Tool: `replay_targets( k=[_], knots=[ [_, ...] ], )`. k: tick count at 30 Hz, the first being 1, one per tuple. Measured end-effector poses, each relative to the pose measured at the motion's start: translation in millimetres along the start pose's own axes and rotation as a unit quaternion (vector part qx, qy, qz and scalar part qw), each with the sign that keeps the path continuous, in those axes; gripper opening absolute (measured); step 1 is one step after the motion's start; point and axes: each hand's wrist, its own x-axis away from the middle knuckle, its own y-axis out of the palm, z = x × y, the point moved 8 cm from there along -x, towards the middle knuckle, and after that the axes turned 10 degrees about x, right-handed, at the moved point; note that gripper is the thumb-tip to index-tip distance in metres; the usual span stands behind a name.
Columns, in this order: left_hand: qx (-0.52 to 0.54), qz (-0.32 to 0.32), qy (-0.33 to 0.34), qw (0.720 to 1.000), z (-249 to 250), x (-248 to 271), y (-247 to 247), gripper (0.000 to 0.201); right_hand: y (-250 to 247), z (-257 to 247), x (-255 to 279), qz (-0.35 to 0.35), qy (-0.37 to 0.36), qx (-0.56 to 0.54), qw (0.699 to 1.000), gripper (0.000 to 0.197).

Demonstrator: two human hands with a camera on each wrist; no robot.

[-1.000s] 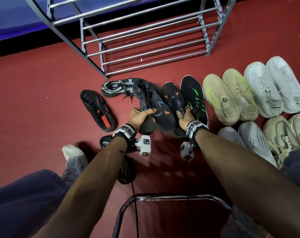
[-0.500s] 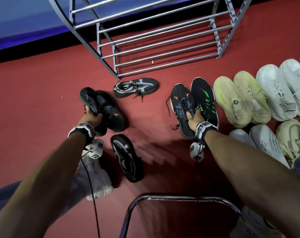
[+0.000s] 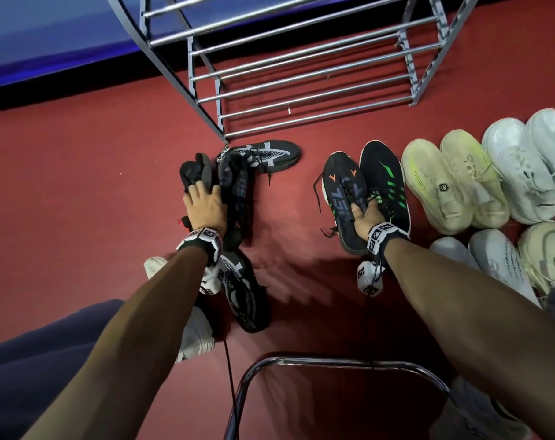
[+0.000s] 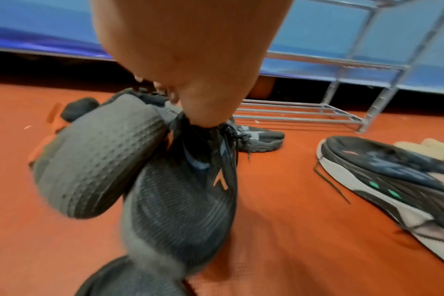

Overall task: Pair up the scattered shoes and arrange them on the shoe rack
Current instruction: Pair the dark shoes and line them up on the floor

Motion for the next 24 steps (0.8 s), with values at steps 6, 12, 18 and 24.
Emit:
replay_targets(
  k=[6,12,18,24],
  knots=[
    [0.048,-0.061,0.067,0.995,40,9,-10,0.028,-2,-2,2,0.002,-0.004,-0.002,1.0,0.06],
    [0.06,-0.07,0.369,0.925,126,21,-71,0.04,0,-1,2,-0.011,-0.009,-0.011,1.0,0.064],
    [-0.151,-0.167,0.556,0.8,197,79,-18,0.03,0,2,-1,-0.027,0.003,0.0,1.0,0.07],
    [0.006,-0.106,0.297,0.949,189,95,38,0.06,1,4,-3,-0.022,0.001,-0.017,1.0,0.067]
  ],
)
